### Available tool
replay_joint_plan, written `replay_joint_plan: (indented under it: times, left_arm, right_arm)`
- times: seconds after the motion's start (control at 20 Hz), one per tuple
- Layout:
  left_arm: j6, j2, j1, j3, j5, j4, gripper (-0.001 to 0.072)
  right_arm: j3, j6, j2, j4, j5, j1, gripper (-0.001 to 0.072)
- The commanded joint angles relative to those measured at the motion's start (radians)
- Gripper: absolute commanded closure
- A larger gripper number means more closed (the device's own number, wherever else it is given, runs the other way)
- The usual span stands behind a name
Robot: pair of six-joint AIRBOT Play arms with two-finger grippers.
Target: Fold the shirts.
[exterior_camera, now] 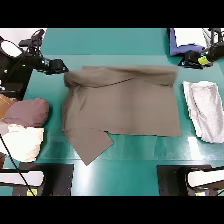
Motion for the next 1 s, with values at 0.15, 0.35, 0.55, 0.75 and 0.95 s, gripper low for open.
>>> replay_joint_plan:
  times: [0.15,0.35,0.55,0.75,0.95]
  left_arm:
    - [-0.034,0.066,0.067,-0.072,-0.216,0.069,0.0176]
    - [-0.066,0.306,0.109,-0.446,-0.167,0.119,0.0175]
    - [-0.104,0.479,0.109,-0.746,-0.175,0.121,0.0176]
    - [-0.109,0.523,0.109,-0.921,-0.134,0.090,0.0176]
    - [-0.048,0.523,0.109,-1.000,-0.058,-0.045,0.0176]
  right_arm:
    - [-0.101,-0.067,0.083,0.003,0.132,-0.060,0.0302]
    - [-0.456,-0.116,0.315,0.163,0.101,-0.129,0.0303]
    - [-0.692,-0.127,0.491,0.209,0.019,-0.147,0.0304]
    - [-0.771,-0.127,0.576,0.210,0.005,-0.145,0.0304]
    - [-0.792,-0.127,0.611,0.210,0.000,-0.145,0.0304]
